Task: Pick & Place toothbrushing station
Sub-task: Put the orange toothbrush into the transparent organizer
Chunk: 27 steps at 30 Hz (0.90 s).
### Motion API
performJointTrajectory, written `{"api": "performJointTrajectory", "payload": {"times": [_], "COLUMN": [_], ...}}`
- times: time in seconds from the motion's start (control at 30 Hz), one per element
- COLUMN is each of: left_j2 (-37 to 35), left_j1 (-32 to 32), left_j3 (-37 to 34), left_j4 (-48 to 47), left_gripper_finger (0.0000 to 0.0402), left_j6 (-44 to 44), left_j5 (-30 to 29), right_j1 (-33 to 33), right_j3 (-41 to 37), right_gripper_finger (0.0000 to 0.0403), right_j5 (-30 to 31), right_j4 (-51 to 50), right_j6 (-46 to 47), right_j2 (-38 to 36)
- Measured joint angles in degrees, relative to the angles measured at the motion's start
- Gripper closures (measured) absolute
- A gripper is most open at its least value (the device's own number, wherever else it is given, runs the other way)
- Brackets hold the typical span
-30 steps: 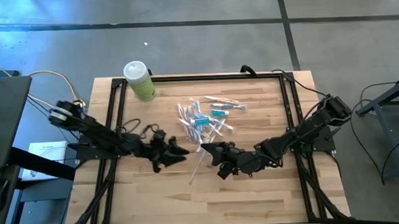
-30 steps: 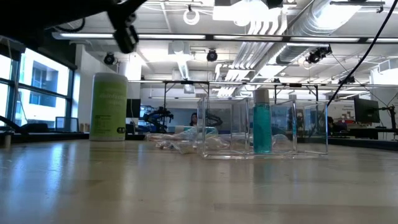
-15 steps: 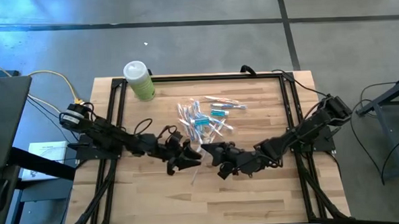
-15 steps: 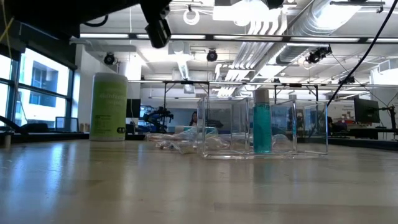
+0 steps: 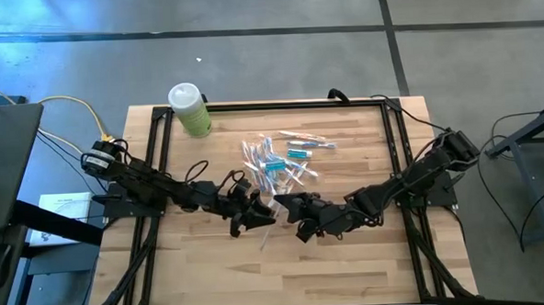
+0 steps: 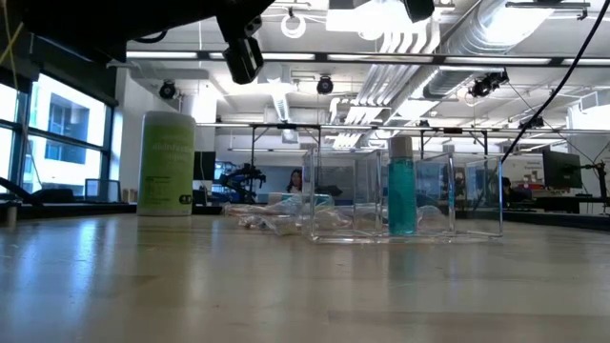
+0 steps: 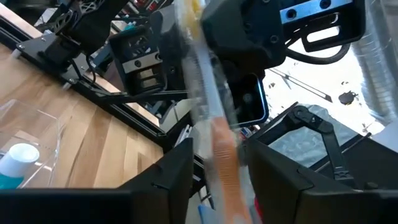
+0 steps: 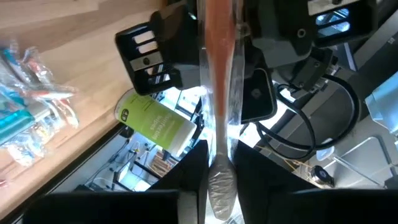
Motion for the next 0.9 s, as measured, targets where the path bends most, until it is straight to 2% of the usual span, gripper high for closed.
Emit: {"api": "performJointTrajectory", "payload": {"times": [0.1,0.2,0.33,0.47,0.67,0.8,0.9], "left_j2": [0.00,0.00,0.00,-0.02,-0.04,-0.07,-0.41], "left_j1": [0.01,0.42,2.09,3.19,3.28,3.26,3.21], "left_j3": [0.00,0.00,0.00,0.00,0.00,0.00,0.00], "left_j4": [-0.04,-0.62,-0.70,-0.94,-1.14,-1.11,-1.16], "left_gripper_finger": [0.0298,0.0336,0.0385,0.0388,0.0401,0.0401,0.0401], "left_j6": [-0.04,-0.86,-3.44,-4.40,-3.74,-3.29,-3.26], "left_j5": [-0.02,0.38,4.08,5.33,5.72,6.45,7.08], "right_j1": [0.05,0.05,0.05,0.18,1.62,3.31,4.82], "right_j3": [0.00,0.00,0.00,0.00,-0.02,-0.02,-0.02], "right_gripper_finger": [0.0336,0.0329,0.0313,0.0289,0.0229,0.0195,0.0185], "right_j5": [-0.72,-3.00,-3.26,-3.33,-4.55,-4.12,-0.63], "right_j4": [-0.18,0.08,0.30,0.50,3.78,5.32,5.44], "right_j6": [0.91,5.99,7.56,8.93,17.55,18.16,21.69], "right_j2": [0.00,-0.02,-0.02,-0.02,-0.02,-0.02,-0.02]}}
